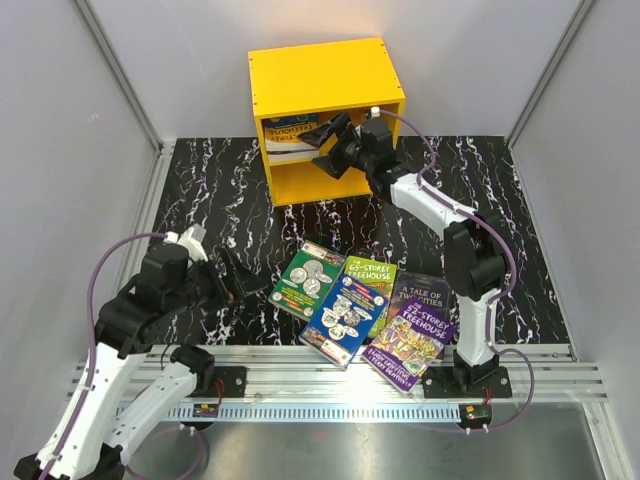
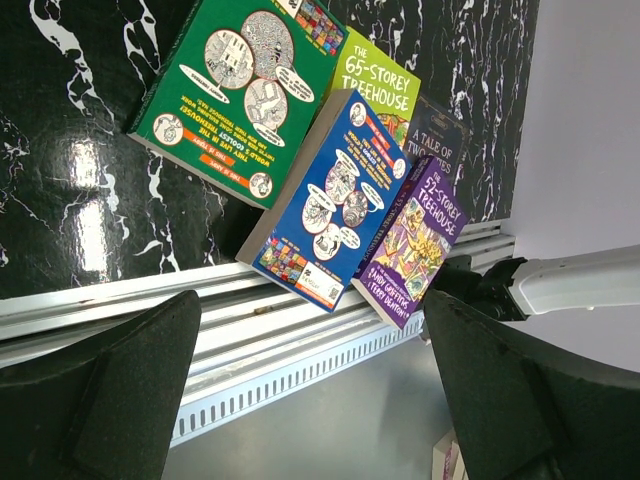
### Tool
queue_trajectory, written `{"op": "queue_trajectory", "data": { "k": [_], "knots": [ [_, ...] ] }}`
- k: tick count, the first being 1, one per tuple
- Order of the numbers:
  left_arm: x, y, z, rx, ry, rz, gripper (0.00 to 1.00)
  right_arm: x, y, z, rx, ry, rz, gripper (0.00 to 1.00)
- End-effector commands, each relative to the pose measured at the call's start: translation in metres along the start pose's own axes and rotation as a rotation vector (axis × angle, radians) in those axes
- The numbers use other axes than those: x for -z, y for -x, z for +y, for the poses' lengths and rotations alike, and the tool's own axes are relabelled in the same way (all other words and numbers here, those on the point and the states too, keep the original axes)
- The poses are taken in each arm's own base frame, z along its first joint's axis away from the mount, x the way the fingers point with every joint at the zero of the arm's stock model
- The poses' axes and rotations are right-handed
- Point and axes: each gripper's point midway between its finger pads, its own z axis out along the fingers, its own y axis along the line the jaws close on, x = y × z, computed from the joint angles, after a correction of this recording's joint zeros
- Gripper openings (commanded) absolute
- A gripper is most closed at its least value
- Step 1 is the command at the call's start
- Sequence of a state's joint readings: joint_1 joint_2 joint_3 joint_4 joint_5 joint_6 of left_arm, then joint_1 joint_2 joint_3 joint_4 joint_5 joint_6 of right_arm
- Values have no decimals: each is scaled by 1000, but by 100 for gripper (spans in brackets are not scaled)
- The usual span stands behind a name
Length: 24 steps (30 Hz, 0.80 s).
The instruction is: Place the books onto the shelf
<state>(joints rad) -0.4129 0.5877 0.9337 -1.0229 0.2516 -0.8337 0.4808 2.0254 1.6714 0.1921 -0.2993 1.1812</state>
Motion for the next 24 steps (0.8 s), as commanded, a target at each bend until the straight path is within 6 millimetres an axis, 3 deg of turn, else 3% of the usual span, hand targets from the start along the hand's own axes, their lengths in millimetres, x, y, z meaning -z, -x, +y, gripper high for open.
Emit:
{"op": "queue_trajectory", "data": {
  "k": [1, 5, 6, 8, 9, 11, 12, 14, 15, 17, 18, 20, 21, 22, 23, 24],
  "knots": [
    [3, 8, -18, -35, -64, -9, 96, 11, -20, -6, -12, -21, 64, 100],
    [0, 13, -19, -33, -63, -21, 96, 30, -18, -1, 36, -41, 63, 100],
    [0, 14, -20, -31, -60, -24, 96, 40, -16, 11, 52, -27, 57, 100],
    [-1, 17, -20, -32, -60, -36, 96, 53, -20, 7, 87, -64, 61, 100],
    [-2, 17, -19, -29, -55, -39, 96, 66, -17, 21, 110, -50, 46, 100],
    [-4, 19, -20, -36, -64, -48, 96, 83, -22, 12, 147, -104, 63, 100],
    [-8, 17, -20, -38, -76, -39, 97, 99, -22, 25, 171, -93, 56, 100],
    [-20, 14, -25, -65, -121, -3, 98, 120, -33, 4, 199, -178, 91, 100],
    [-30, 2, -20, -58, -126, 58, 97, 137, -35, 12, 214, -178, 89, 100],
    [-43, -6, -16, -73, -134, 106, 97, 163, -55, -29, 214, -311, 162, 100],
    [-54, -12, -7, -71, -102, 138, 97, 179, -62, -31, 217, -326, 184, 100],
    [-71, -28, -7, -121, -93, 191, 97, 217, -95, -74, 176, -452, 298, 99],
    [-78, -26, -5, -120, -81, 187, 98, 227, -105, -83, 156, -465, 329, 100],
    [-84, -34, -8, -140, -90, 215, 98, 237, -114, -91, 131, -477, 350, 100],
    [-92, -34, -16, -156, -120, 214, 98, 252, -131, -114, 90, -520, 391, 100],
    [-107, -39, -11, -152, -89, 247, 98, 263, -138, -107, 70, -483, 396, 100]
  ]
}}
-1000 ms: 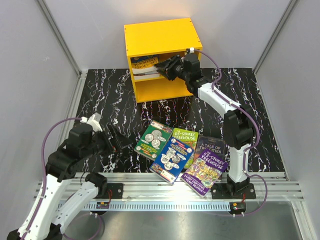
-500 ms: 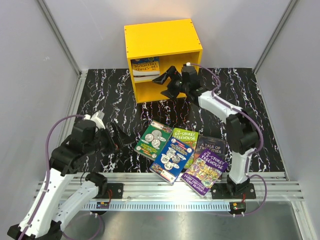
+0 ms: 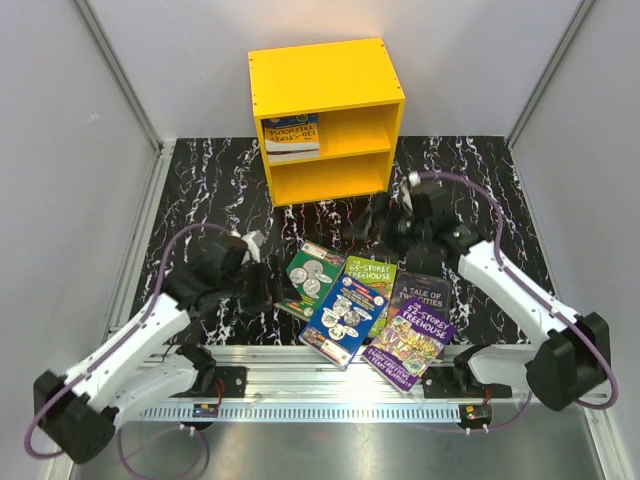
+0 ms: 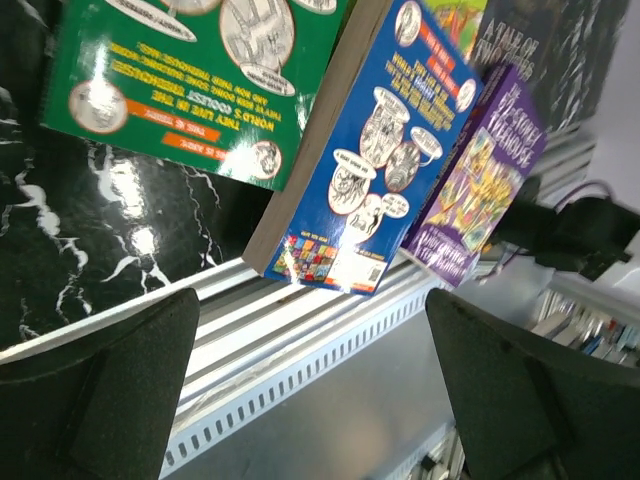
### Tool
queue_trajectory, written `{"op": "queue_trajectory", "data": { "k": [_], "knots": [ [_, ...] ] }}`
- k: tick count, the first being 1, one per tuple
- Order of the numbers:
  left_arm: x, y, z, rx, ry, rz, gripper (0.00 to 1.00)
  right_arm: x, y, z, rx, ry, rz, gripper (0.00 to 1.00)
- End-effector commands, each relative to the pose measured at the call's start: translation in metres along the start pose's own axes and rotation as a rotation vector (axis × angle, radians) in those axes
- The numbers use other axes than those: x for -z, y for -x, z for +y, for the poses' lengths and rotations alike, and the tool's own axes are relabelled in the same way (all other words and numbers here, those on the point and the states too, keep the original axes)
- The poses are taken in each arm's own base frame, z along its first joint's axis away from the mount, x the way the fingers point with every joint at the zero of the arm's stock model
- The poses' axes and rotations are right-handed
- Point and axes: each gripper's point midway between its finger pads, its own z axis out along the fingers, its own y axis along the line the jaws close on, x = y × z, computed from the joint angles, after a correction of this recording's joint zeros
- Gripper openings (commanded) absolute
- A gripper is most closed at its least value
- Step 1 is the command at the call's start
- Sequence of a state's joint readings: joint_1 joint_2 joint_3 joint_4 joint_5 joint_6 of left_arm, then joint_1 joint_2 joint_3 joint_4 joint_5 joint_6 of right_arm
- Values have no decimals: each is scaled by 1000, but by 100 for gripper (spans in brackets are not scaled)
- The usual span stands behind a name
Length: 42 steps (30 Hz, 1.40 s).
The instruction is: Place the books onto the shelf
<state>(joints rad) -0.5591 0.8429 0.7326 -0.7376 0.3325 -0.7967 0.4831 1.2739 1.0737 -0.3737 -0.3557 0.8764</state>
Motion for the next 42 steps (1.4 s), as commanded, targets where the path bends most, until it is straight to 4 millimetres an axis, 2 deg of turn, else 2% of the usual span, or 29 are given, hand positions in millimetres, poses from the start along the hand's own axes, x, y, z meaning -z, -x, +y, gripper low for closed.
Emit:
{"op": "queue_trajectory", "data": {
  "k": [1, 2, 3, 6, 7, 8, 10, 11, 13, 14, 17, 20, 22, 27, 28, 29, 30, 32, 33, 34, 36, 37, 39, 40, 42],
  "knots": [
    [-29, 14, -32, -107, -111, -26, 98, 18, -70, -62, -101, -137, 204, 100],
    [-37, 16, -34, -119, -106, -23, 98, 21, -85, -78, -122, -163, 231, 100],
    [-50, 14, -31, -123, -92, -3, 98, 29, -93, -83, -124, -171, 243, 100],
    [-71, 14, -45, -155, -137, 4, 98, 36, -121, -112, -153, -238, 325, 100],
    [-86, 4, -42, -166, -115, 49, 98, 37, -128, -117, -162, -247, 344, 100],
    [-93, 2, -45, -181, -118, 57, 98, 38, -138, -128, -181, -264, 373, 100],
    [-108, -13, -48, -218, -102, 114, 98, 38, -146, -132, -196, -260, 388, 100],
    [-124, -22, -39, -215, -65, 162, 98, 39, -151, -138, -208, -271, 394, 100],
    [-136, -39, -45, -225, -71, 217, 98, 38, -152, -141, -216, -267, 383, 100],
    [-149, -50, -38, -218, -50, 258, 98, 37, -155, -145, -223, -272, 383, 100],
    [-167, -72, -43, -204, -58, 319, 97, 33, -157, -149, -230, -262, 376, 100],
    [-174, -83, -58, -165, -121, 347, 96, 26, -154, -149, -222, -237, 358, 100],
    [-176, -88, -59, -153, -120, 367, 95, 19, -152, -149, -215, -225, 353, 100],
    [-176, -95, -65, -139, -163, 398, 93, 13, -160, -168, -204, -299, 394, 100],
    [-176, -93, -76, -111, -220, 389, 90, 14, -164, -174, -206, -314, 403, 100],
    [-173, -101, -73, -88, -244, 421, 86, 13, -167, -179, -206, -325, 407, 100],
    [-172, -101, -86, -65, -307, 411, 82, 14, -170, -182, -209, -327, 411, 100],
    [-167, -107, -87, -47, -339, 434, 73, 17, -180, -192, -220, -337, 421, 100],
    [-166, -109, -88, -46, -343, 438, 61, 17, -180, -192, -224, -331, 413, 100],
    [-165, -109, -89, -48, -344, 440, 54, 18, -182, -194, -228, -332, 413, 100],
    [-162, -108, -93, -65, -346, 433, 39, 21, -179, -191, -222, -327, 399, 100],
    [-160, -108, -93, -64, -339, 433, 26, 21, -175, -186, -208, -316, 389, 100],
    [-155, -106, -97, -72, -344, 421, 7, 26, -168, -176, -191, -304, 367, 98],
    [-153, -106, -98, -71, -340, 422, 1, 26, -161, -167, -179, -284, 351, 97],
    [-145, -100, -103, -84, -346, 391, 0, 31, -155, -154, -172, -261, 341, 97]
  ]
}}
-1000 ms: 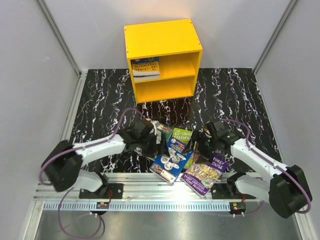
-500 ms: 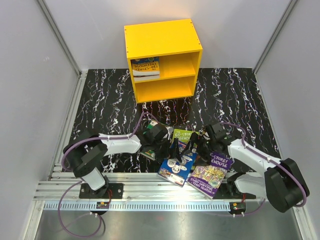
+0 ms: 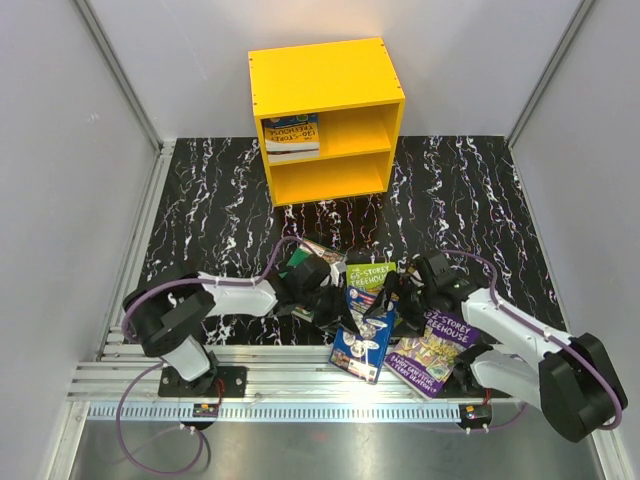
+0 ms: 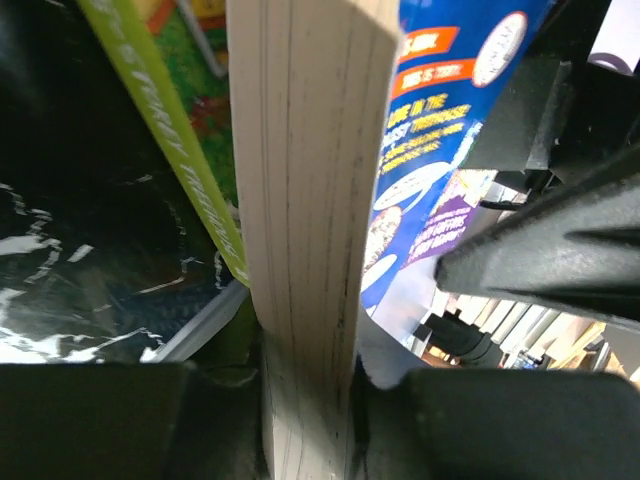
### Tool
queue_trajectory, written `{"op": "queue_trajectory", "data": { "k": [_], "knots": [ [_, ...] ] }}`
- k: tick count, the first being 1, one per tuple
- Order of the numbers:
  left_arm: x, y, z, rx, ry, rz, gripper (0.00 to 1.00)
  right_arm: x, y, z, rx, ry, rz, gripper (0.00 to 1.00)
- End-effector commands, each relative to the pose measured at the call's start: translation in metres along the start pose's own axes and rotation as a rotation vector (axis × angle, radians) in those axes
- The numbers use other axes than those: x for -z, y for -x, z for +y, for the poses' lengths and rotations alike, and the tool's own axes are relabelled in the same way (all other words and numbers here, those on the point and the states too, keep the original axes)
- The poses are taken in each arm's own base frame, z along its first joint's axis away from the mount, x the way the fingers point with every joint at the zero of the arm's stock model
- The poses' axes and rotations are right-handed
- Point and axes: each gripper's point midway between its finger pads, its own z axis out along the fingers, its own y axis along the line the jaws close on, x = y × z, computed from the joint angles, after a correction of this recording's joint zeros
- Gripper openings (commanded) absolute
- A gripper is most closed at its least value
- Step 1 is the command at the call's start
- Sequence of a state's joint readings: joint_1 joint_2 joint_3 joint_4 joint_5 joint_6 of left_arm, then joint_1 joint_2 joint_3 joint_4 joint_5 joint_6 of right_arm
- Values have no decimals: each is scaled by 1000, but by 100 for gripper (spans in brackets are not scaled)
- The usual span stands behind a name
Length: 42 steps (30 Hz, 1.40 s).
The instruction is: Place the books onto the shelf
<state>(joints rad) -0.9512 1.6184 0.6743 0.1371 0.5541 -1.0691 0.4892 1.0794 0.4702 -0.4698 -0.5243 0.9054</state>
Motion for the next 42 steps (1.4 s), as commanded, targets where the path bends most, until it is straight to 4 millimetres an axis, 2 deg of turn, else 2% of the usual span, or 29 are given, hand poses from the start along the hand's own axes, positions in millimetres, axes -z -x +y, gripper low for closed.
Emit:
{"op": "queue_trajectory", "data": {
  "k": [1, 3, 5, 6, 8, 11, 12, 14, 15, 19, 20, 22, 23, 24, 27, 30, 32, 36, 39, 42],
  "knots": [
    [5, -3, -31, -85, -57, -27, 0, 14, 14, 24, 75, 32, -82, 97],
    [17, 3, -41, -120, -37, -66, 0, 24, 11, 30, 88, 29, -77, 98],
    [30, 7, -42, -124, -3, -101, 0, 39, 14, 48, 117, 57, -106, 100],
    [44, 11, -55, -130, -38, -142, 0, 45, 12, 49, 119, 50, -104, 100],
    [60, 20, -67, -123, -64, -205, 0, 60, 11, 65, 137, 94, -127, 100],
    [99, 47, -93, -100, -148, -337, 0, 76, 8, 83, 144, 149, -147, 100],
    [113, 62, -96, -74, -167, -390, 0, 79, 9, 86, 142, 159, -152, 100],
    [136, 80, -110, -62, -216, -463, 0, 86, 9, 99, 134, 210, -162, 100],
    [149, 96, -109, -39, -226, -511, 0, 87, 8, 103, 131, 228, -161, 100],
    [176, 135, -121, 4, -284, -613, 0, 86, 11, 125, 93, 342, -148, 100],
    [175, 143, -124, 10, -289, -610, 0, 88, 14, 138, 86, 399, -149, 100],
    [178, 154, -129, 5, -304, -614, 0, 89, 20, 149, 90, 433, -159, 100],
    [181, 157, -139, -13, -317, -611, 0, 85, 27, 152, 92, 425, -168, 100],
    [177, 161, -137, -10, -305, -605, 0, 90, 31, 161, 110, 436, -185, 100],
    [181, 166, -147, -16, -339, -609, 0, 87, 47, 167, 129, 405, -225, 100],
    [181, 165, -144, -4, -351, -600, 0, 92, 61, 181, 138, 416, -267, 100],
    [182, 162, -142, 2, -365, -589, 0, 93, 69, 184, 132, 409, -286, 100],
    [193, 164, -135, 23, -383, -594, 0, 98, 72, 191, 157, 423, -304, 91],
    [203, 167, -131, 30, -386, -595, 0, 98, 70, 189, 179, 407, -301, 92],
    [212, 170, -131, 34, -394, -575, 0, 97, 73, 176, 202, 337, -326, 97]
  ]
}}
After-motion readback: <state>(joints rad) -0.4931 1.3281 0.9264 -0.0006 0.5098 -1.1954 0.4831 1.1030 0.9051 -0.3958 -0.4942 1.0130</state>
